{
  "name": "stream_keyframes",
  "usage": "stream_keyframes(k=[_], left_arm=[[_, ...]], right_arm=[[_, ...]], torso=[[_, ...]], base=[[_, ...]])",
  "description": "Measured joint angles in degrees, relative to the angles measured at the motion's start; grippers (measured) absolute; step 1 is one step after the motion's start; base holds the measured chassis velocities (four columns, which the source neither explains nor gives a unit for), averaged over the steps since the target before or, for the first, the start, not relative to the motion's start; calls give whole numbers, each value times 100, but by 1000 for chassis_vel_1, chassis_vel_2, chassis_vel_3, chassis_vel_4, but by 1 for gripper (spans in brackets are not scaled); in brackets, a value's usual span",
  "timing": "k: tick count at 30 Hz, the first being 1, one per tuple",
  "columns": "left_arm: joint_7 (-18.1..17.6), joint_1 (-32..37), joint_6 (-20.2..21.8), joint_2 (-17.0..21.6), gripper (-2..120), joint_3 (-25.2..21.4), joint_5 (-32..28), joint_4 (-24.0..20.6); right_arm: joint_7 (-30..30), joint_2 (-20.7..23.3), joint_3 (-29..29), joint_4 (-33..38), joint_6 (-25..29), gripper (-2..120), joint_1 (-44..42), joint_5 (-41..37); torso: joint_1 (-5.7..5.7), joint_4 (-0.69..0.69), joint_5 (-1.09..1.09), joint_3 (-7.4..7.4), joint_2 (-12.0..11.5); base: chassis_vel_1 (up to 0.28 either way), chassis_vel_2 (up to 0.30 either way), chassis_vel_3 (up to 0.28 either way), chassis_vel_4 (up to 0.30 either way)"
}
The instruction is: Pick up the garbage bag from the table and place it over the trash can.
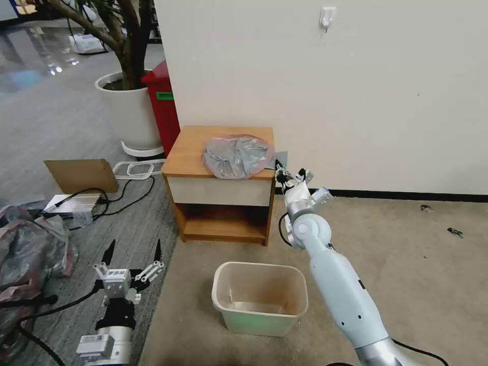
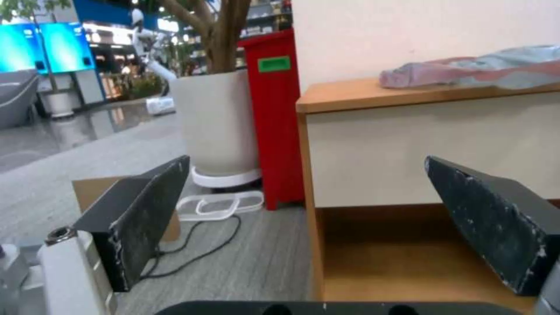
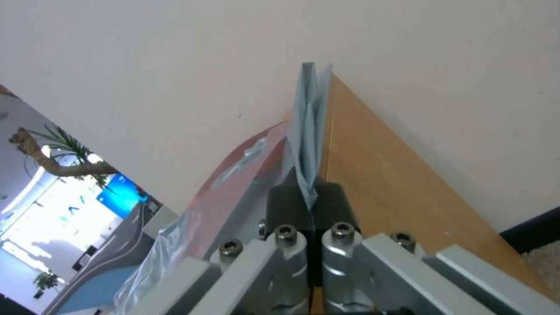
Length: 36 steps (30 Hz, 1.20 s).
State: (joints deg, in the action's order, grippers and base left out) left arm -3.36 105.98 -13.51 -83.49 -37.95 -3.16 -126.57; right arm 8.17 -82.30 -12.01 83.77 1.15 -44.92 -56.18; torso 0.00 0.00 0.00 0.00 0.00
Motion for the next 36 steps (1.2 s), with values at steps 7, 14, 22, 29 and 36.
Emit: stream_keyframes(k=[7,14,22,29,36], left_arm=[[-8,-1,-9,-2,100,5,21,10],[-16,15,-9,-18,100,13,51,20],[-22,-3,-39,-37,100,66,48,33],[-22,-14,-143,-59,100,91,0,-67],[-24,13,-174,-70,100,27,-16,-111]], right_arm=[[46,24,-10,64,37,0,-24,76],[269,100,78,508,69,0,-255,141],[1281,435,502,1935,-65,0,-957,126],[2328,969,1019,3297,-597,0,-1678,142],[2713,1363,1467,4039,-939,0,-2280,234]], torso=[[0,0,0,0,0],[0,0,0,0,0],[0,0,0,0,0],[0,1,0,0,0],[0,0,-1,0,0]], base=[[0,0,0,0],[0,0,0,0],[0,0,0,0],[0,0,0,0],[0,0,0,0]])
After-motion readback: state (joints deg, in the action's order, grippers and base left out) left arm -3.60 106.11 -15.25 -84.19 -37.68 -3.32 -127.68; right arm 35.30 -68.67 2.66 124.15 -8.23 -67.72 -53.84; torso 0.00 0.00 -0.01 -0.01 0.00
